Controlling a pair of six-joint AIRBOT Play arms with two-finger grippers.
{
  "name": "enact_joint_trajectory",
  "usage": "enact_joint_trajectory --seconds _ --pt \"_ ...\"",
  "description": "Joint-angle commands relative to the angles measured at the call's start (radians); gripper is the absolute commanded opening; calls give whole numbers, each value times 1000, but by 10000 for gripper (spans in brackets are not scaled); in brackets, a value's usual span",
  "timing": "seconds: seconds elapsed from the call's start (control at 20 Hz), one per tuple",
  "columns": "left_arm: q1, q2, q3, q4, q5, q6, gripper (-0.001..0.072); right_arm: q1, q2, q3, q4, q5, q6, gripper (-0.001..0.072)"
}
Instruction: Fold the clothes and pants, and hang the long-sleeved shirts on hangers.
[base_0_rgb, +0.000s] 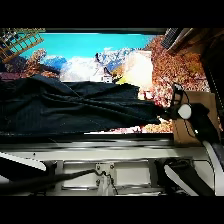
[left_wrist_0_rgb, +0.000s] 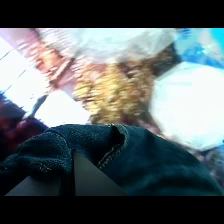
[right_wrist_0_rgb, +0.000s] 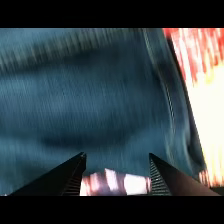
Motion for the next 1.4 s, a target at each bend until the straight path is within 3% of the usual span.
enact_joint_trajectory --seconds 0.0,0.15,0.35,0.6,1.0,1.1,1.25,1.35 --pt "-1 53 1 -15 -42 12 17 -27 -292 191 45 -127 -78 490" --pt "-1 75 1 -15 -51 12 17 -60 -542 443 138 -72 -153 487" --pt "-1 81 1 -15 -50 12 17 -90 -739 677 237 39 -216 479" --pt "0 80 1 -15 -43 12 17 -85 -822 740 348 53 -223 471" --pt "0 80 1 -15 -35 12 17 -11 -859 740 362 52 -246 402" --pt "0 80 1 -15 -35 12 17 8 -864 740 365 38 -247 293" --pt "0 80 1 -15 -36 12 17 13 -861 752 365 45 -247 27" --pt "0 81 1 -15 -35 12 17 3 -839 780 343 89 -250 28"
